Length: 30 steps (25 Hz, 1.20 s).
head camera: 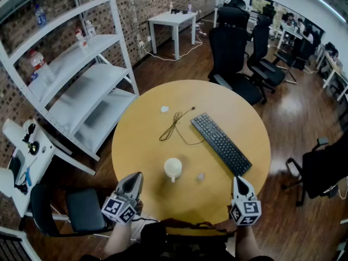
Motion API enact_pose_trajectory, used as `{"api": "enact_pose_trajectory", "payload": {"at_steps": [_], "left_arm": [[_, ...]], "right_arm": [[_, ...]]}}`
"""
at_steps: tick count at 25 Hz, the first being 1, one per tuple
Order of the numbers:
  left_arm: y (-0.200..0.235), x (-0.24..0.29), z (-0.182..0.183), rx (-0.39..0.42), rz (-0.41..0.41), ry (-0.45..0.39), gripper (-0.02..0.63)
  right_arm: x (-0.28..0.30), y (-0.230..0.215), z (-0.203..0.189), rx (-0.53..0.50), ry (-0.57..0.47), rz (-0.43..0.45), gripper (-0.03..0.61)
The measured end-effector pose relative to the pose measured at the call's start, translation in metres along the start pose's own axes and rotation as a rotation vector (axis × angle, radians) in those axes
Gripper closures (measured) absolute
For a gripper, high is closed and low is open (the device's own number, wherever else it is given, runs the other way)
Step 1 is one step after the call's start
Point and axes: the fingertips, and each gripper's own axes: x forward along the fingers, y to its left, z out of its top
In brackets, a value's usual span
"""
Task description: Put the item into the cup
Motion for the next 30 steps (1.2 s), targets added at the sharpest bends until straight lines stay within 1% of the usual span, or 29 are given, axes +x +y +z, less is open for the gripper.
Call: {"api": "enact_pose_trajectory", "payload": {"at_steps": [2,4,6,7,8,9,11,12,14,17,19,25,27,28,30], "left_arm": [[0.002,-0.002,0.001,0.005,0.003,0.0,0.621],[0.005,-0.005,0.002,0.008,0.007,0.0,0.621],[0.008,-0.008,0.004,0.012,0.012,-0.001,0.621],[0.009,-0.01,0.005,0.013,0.017,-0.001,0.621],[0.01,-0.012,0.006,0.014,0.025,-0.003,0.621],[0.012,-0.015,0.007,0.013,0.035,-0.005,0.621],[0.016,-0.023,0.006,0.007,0.057,-0.006,0.621],[0.018,-0.027,0.004,0.005,0.065,-0.001,0.621],[0.021,-0.036,0.0,0.011,0.076,0.023,0.621],[0.03,-0.05,-0.003,0.022,0.104,0.042,0.621],[0.036,-0.058,-0.006,0.016,0.127,0.043,0.621],[0.046,-0.072,-0.005,-0.015,0.174,0.05,0.621],[0.05,-0.073,-0.003,-0.013,0.176,0.047,0.621],[0.052,-0.073,-0.002,-0.01,0.174,0.047,0.621],[0.055,-0.074,-0.003,0.003,0.165,0.052,0.621]], "right_arm": [[0.018,0.012,-0.009,0.005,0.032,0.054,0.569],[0.037,0.022,-0.027,-0.004,0.09,0.104,0.564],[0.055,0.033,-0.047,-0.03,0.162,0.155,0.486],[0.063,0.039,-0.056,-0.046,0.197,0.181,0.462],[0.072,0.045,-0.066,-0.064,0.233,0.203,0.424],[0.08,0.05,-0.077,-0.084,0.272,0.217,0.384],[0.095,0.057,-0.099,-0.123,0.35,0.232,0.328],[0.103,0.061,-0.11,-0.138,0.384,0.238,0.31],[0.115,0.068,-0.127,-0.162,0.438,0.247,0.31],[0.132,0.073,-0.148,-0.196,0.491,0.222,0.31],[0.14,0.072,-0.157,-0.208,0.515,0.2,0.31],[0.145,0.071,-0.176,-0.224,0.575,0.175,0.313],[0.144,0.07,-0.179,-0.234,0.584,0.162,0.382],[0.143,0.07,-0.18,-0.238,0.585,0.155,0.428],[0.142,0.068,-0.182,-0.234,0.586,0.139,0.442]]}}
